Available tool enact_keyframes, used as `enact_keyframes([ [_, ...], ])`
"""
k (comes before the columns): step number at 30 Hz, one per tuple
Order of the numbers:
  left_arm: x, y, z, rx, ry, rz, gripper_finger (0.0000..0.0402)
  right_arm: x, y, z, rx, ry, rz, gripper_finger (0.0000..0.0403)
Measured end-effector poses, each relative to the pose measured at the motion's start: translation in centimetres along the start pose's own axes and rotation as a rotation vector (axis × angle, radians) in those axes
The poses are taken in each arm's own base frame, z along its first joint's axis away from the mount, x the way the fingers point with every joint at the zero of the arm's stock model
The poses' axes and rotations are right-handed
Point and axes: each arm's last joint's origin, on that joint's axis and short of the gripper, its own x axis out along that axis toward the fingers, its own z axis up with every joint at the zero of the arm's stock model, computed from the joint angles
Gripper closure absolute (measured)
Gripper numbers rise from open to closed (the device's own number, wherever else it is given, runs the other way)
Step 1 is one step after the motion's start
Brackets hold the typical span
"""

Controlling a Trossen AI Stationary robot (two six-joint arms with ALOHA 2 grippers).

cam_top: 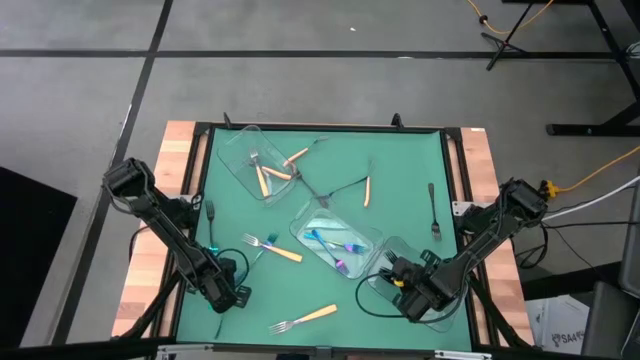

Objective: Sort silverware by color (type)
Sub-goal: Put the blue fork into the center transparent bin

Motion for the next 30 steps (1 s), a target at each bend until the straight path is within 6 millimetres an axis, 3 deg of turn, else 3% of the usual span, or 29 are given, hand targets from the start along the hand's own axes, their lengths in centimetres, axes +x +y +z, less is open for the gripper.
enact_keyframes([
  [12, -1.8, 0.2, -0.9, 0.046, 0.034, -0.056, 0.0399, 0.0, 0.0, -0.1, 0.0, 0.028, 0.005, 0.0326],
  [20, -7.1, -2.7, -1.9, 0.517, -0.07, -0.361, 0.04, -0.1, 0.0, -0.2, -0.033, 0.085, 0.013, 0.0326],
  [30, -12.6, -8.3, 1.9, 0.931, -0.448, -0.496, 0.0401, -3.2, 0.2, 0.3, -0.086, 0.091, -0.026, 0.0326],
])
